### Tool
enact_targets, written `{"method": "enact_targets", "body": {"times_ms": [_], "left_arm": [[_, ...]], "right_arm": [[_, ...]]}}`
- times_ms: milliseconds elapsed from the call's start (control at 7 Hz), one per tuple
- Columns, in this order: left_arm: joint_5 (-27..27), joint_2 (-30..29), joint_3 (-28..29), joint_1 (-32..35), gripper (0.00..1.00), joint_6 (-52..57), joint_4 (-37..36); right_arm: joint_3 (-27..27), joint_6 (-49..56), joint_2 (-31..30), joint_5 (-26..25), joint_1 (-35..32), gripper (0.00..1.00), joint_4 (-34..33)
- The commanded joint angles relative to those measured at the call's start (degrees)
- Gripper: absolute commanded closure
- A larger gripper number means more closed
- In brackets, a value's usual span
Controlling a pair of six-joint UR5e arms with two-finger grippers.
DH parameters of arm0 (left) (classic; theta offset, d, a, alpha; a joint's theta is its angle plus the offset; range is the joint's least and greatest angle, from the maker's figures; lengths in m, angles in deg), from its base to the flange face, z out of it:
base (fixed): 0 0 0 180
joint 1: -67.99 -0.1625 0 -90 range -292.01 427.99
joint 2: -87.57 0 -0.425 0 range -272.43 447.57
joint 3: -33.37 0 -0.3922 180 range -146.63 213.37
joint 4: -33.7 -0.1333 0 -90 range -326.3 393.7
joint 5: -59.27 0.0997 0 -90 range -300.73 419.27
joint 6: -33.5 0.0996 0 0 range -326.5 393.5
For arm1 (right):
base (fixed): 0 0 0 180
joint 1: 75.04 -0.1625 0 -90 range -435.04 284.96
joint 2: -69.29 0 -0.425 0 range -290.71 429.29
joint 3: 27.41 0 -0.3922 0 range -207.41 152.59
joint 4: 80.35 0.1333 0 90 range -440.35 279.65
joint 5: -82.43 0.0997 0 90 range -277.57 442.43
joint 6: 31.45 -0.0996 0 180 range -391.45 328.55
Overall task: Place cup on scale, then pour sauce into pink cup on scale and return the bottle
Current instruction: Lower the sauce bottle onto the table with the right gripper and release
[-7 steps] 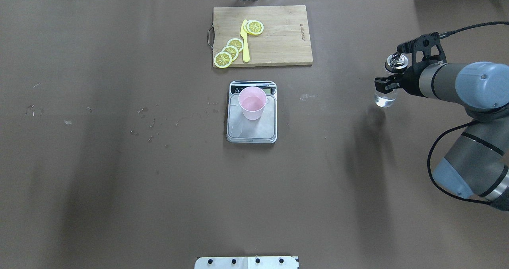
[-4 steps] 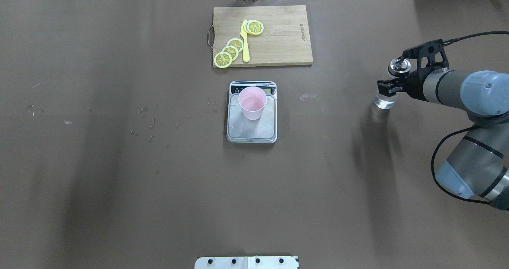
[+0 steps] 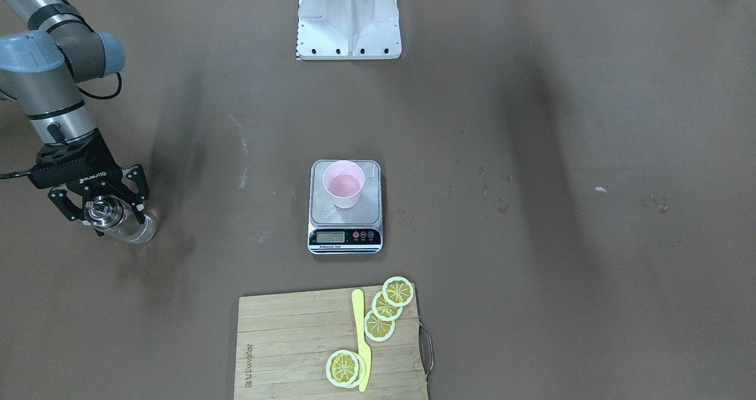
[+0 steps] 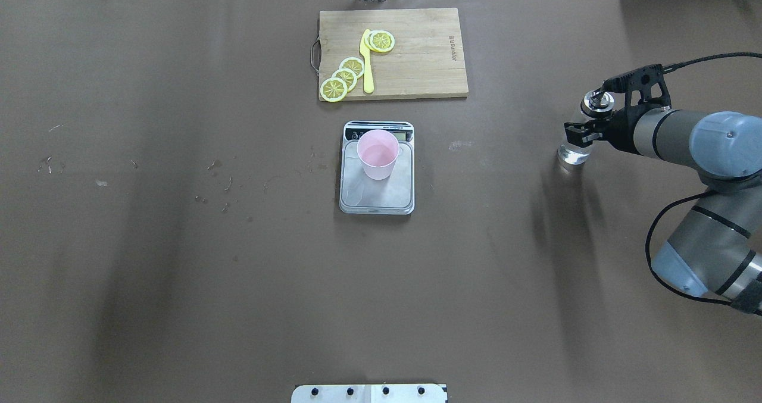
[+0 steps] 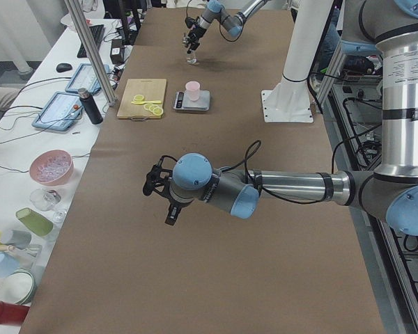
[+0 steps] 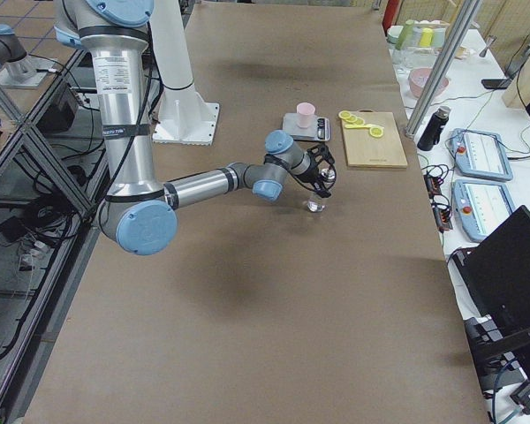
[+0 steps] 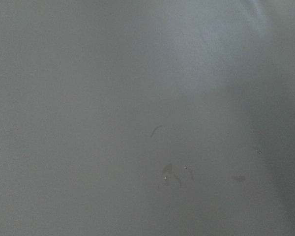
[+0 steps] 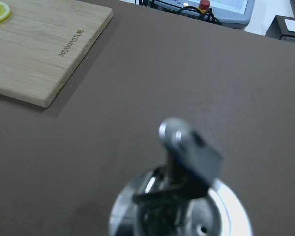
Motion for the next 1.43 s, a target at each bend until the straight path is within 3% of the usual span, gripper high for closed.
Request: {"method": "enact_targets", "body": {"times_ms": [0,143,429,571,1000,1286], "left_arm": [[0.0,0.09,-0.02,0.03,0.03,0.0,0.0],[-0.09,0.09,-0.02,-0.06,0.03,0.0,0.0],[0.0,0.09,0.07,0.03,0.03,0.0,0.0],[0.0,0.09,0.07,-0.06,0.03,0.0,0.0],[0.0,0.18,0.07,0.03,0.03,-0.09,0.09],[0.0,0.09,0.07,0.03,0.03,-0.09,0.09]], "right_arm": [[-0.09,0.17,0.49,-0.1,0.11,0.81,-0.14],[-0.09,0.34,0.41,0.07,0.02,0.66,0.03],[0.26,0.52,0.4,0.25,0.02,0.49,-0.14],[0.26,0.35,0.49,0.25,0.02,0.33,-0.06],[0.26,-0.27,0.49,0.51,0.11,0.01,-0.15],[0.44,-0.1,-0.03,0.51,0.11,0.0,-0.06]]}}
